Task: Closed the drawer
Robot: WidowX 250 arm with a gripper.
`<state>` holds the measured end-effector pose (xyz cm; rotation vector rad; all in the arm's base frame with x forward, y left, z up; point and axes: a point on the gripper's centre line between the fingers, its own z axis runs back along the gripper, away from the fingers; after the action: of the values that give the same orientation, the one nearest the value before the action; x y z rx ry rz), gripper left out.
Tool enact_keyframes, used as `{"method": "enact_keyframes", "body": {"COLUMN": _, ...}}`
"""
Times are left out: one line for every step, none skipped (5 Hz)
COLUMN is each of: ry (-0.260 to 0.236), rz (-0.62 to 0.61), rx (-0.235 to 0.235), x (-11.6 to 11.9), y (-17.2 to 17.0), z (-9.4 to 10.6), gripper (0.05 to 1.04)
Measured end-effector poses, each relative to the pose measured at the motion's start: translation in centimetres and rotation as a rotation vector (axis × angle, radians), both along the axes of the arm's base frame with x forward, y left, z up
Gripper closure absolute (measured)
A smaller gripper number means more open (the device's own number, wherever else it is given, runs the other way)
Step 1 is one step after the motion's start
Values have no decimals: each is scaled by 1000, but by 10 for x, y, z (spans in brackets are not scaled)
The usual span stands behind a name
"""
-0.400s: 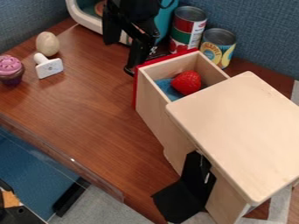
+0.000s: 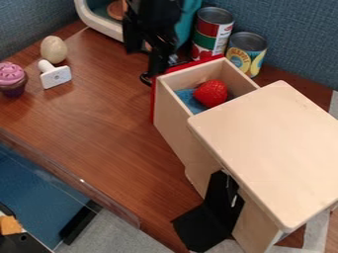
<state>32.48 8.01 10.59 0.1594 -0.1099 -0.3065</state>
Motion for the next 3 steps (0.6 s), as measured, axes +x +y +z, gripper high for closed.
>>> {"method": "enact_keyframes", "body": {"ry": -64, "rz": -86, "rx": -10, "x": 19, "y": 25, "z": -8, "gripper": 83}}
{"method": "enact_keyframes", "body": {"ry": -117, "rz": -238, "rx": -51, "x": 36, "y": 59, "z": -13, "gripper": 83}}
{"method": "enact_keyframes", "body": {"ry": -148, "rz": -481, "rx": -57, "x": 48, "y": 80, "z": -7, "gripper": 83}}
